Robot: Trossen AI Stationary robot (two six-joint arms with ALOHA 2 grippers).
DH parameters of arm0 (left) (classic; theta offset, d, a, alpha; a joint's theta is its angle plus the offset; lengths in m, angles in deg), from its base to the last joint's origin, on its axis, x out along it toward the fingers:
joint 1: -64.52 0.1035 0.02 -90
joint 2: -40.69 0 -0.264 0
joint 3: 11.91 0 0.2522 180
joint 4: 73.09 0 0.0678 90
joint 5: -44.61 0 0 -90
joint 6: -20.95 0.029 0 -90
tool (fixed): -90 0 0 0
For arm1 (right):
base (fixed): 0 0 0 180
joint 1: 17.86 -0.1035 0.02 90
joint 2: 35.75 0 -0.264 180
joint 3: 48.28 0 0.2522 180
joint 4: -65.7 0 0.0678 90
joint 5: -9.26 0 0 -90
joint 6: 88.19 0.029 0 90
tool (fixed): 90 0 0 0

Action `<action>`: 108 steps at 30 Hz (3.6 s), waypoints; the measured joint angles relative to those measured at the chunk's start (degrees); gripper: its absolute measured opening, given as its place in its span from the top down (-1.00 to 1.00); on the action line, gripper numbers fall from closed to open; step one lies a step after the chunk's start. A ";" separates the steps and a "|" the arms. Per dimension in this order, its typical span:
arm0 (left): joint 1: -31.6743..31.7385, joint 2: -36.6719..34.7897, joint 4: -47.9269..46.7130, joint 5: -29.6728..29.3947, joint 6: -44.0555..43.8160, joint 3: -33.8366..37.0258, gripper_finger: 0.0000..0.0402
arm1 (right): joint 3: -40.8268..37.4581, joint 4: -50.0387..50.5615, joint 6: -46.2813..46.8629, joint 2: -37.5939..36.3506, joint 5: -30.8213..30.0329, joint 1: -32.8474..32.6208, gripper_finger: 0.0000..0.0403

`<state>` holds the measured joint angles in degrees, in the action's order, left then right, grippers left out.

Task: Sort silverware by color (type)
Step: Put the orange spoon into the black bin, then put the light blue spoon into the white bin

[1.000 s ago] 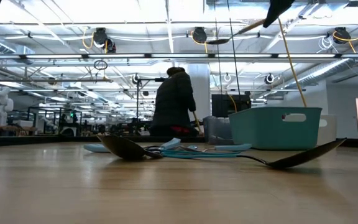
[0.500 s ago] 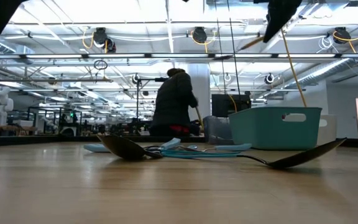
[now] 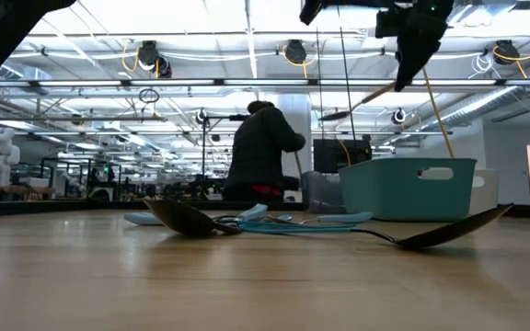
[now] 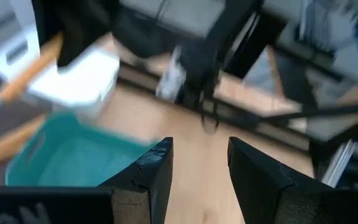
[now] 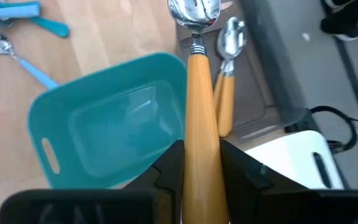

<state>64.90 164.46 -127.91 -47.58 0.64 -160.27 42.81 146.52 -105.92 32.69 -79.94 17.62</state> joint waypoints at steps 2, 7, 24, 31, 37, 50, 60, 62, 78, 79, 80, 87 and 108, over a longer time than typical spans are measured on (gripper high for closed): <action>-0.66 0.18 -0.84 -0.60 0.16 0.08 0.26 | -0.65 -0.20 -0.25 0.00 0.95 0.51 0.65; -1.76 0.01 -7.87 -3.84 3.05 0.04 0.36 | -0.87 -0.40 -0.09 -0.10 2.37 1.27 0.65; -3.49 -4.23 -30.08 -7.38 13.82 1.96 0.54 | -0.88 -0.40 5.70 -0.39 3.99 1.29 0.65; -4.01 -10.76 -25.22 -7.33 11.43 20.58 0.54 | -0.88 -0.36 8.99 -0.39 4.18 0.72 0.65; -3.90 -32.50 -6.27 -7.87 3.89 49.70 0.54 | -0.88 -0.46 9.03 -0.42 4.59 0.70 0.65; -4.34 -63.81 8.19 -18.66 -10.97 76.67 0.54 | -0.85 -6.49 8.91 5.91 3.56 0.90 0.65; -4.08 -62.81 -0.71 -18.93 -11.18 72.78 0.54 | -0.83 -7.83 7.68 12.63 1.83 2.09 0.65; -3.32 -62.56 0.34 -19.73 -10.75 72.80 0.54 | -0.81 -8.75 7.61 13.71 1.69 2.91 0.65; 4.66 -62.85 15.56 -10.22 -6.30 81.33 0.54 | -0.83 -11.94 3.88 20.71 -1.18 8.12 0.65; 4.82 -62.85 16.85 -9.88 -6.81 82.27 0.54 | -0.83 -12.37 3.47 21.06 -1.11 8.48 0.65; 4.91 -62.85 18.05 -9.40 -7.26 83.13 0.54 | -0.83 -12.47 3.07 21.44 -1.08 8.80 0.65; 4.90 -62.30 22.35 -8.75 -8.64 85.42 0.54 | -0.83 -12.92 0.37 25.33 -0.87 9.88 0.65; 4.79 -61.33 21.46 -9.06 -7.91 85.32 0.54 | -0.83 -15.44 2.31 28.68 -0.75 9.95 0.51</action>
<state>69.69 103.13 -106.45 -56.64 -7.28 -74.94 41.97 131.08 -103.62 61.37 -80.69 27.57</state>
